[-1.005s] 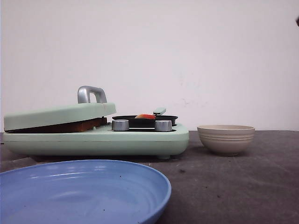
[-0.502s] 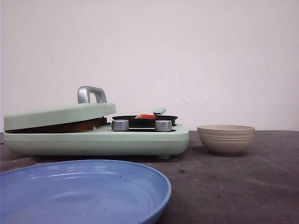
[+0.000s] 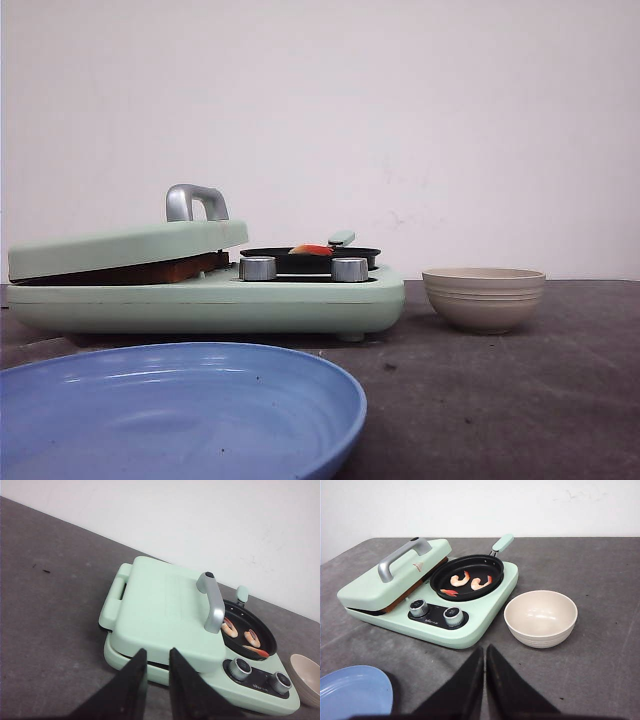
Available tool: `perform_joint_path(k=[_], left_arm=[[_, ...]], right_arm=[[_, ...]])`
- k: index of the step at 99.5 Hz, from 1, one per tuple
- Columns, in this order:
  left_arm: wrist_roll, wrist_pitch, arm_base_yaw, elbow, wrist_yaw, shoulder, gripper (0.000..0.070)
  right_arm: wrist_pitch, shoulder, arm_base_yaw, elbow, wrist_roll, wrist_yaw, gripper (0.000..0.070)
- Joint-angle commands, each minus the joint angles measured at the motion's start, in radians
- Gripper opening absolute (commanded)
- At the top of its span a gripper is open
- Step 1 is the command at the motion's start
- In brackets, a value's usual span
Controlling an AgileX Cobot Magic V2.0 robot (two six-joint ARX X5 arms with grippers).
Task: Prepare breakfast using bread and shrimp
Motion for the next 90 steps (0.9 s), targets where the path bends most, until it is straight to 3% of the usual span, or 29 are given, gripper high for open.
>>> perform_joint_path(k=[1,57,67,75,83,90], left_arm=[[-0.002,0.011,-0.003,0.005,0.001,0.000,0.0000],[0.006,-0.007,0.002,0.005,0.001,-0.002,0.0000],[0.129,-0.048,0.034,0.004,-0.015,-0.004,0.0000],[0.272,-0.037,0.072,-0.003,-0.014,-0.004,0.0000],[0.409,0.012,0.116,-0.028,-0.009,-0.014,0.0000],[0.462,0.100,0.154,-0.079,-0.008,-0.038,0.0000]], right_arm=[[0.010,-0.003,0.004,0.000,0.010,0.003,0.0000],[0.010,-0.003,0.004,0.000,0.010,0.003,0.0000],[0.010,-0.003,0.004,0.000,0.010,0.003,0.0000],[0.010,-0.003,0.004,0.000,0.010,0.003,0.0000],[0.010,-0.003,0.004,0.000,0.010,0.003,0.0000],[0.010,-0.003,0.004,0.000,0.010,0.003,0.0000]])
